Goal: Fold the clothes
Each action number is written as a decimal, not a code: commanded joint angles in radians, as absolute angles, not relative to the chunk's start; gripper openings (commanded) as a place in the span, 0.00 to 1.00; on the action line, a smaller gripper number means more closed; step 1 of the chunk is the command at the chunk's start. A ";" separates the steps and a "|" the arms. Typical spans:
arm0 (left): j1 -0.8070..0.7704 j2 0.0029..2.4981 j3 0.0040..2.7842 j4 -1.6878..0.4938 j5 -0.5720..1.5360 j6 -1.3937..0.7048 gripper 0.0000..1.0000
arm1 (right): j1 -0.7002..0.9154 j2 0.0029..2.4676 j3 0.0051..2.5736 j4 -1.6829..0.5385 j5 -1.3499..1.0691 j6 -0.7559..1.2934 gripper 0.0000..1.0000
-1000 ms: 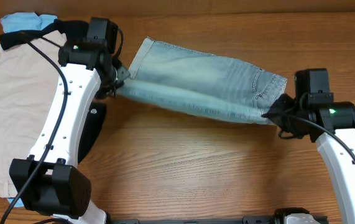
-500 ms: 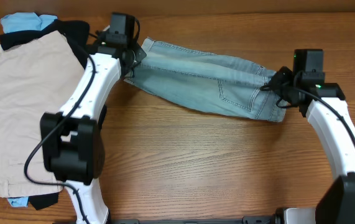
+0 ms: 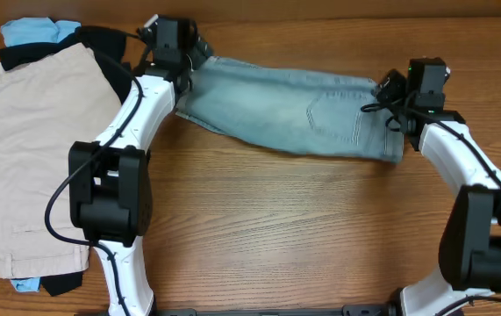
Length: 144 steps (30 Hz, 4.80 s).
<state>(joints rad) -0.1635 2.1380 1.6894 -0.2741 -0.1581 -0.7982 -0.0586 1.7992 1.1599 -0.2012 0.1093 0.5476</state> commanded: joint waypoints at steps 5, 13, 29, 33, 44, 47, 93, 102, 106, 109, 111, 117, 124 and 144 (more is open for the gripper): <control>-0.149 2.120 1.728 -0.253 -0.172 -0.572 1.00 | -0.063 1.768 1.184 -0.194 0.138 0.537 1.00; -0.149 2.075 1.753 -0.488 0.073 -0.249 1.00 | -0.063 1.658 1.185 -0.360 0.073 0.271 1.00; -0.108 2.213 1.751 -0.525 0.160 0.227 0.95 | -0.029 1.653 1.185 -0.463 -0.058 0.187 0.84; -0.084 2.214 1.751 -0.523 0.139 0.214 1.00 | -0.027 1.654 1.185 -0.463 -0.054 0.182 0.82; -0.092 2.239 1.750 -0.493 0.237 0.213 1.00 | -0.134 1.701 1.185 -0.493 -0.208 0.147 0.82; -0.092 2.255 1.750 -0.498 0.239 0.213 1.00 | -0.191 1.734 1.185 -0.487 -0.310 0.109 0.82; -0.091 2.263 1.758 -0.635 0.202 0.209 0.95 | -0.209 2.042 1.186 -0.408 -0.367 0.267 0.34; -0.092 2.262 1.927 -0.752 0.261 0.185 0.95 | -0.364 1.918 1.187 -0.514 -0.430 0.186 0.04; -0.092 2.262 2.006 -0.833 0.389 0.183 0.94 | -0.424 1.828 1.229 -0.648 -0.424 0.078 0.04; -0.092 2.262 2.019 -0.839 0.506 0.188 0.87 | -0.437 1.814 1.295 -0.756 -0.412 0.019 0.04; -0.093 2.267 2.018 -0.827 0.552 0.214 0.82 | -0.431 1.814 1.337 -0.815 -0.412 -0.031 0.04; -0.102 2.286 2.018 -0.778 0.552 0.218 0.78 | -0.381 1.814 1.381 -0.847 -0.324 -0.083 0.04; -0.147 2.360 2.018 -0.701 0.606 0.241 0.65 | -0.381 1.814 1.382 -0.847 -0.327 -0.079 0.04; -0.179 2.484 2.018 -0.868 0.438 0.089 0.11 | -0.382 1.814 1.395 -0.840 -0.364 -0.062 0.04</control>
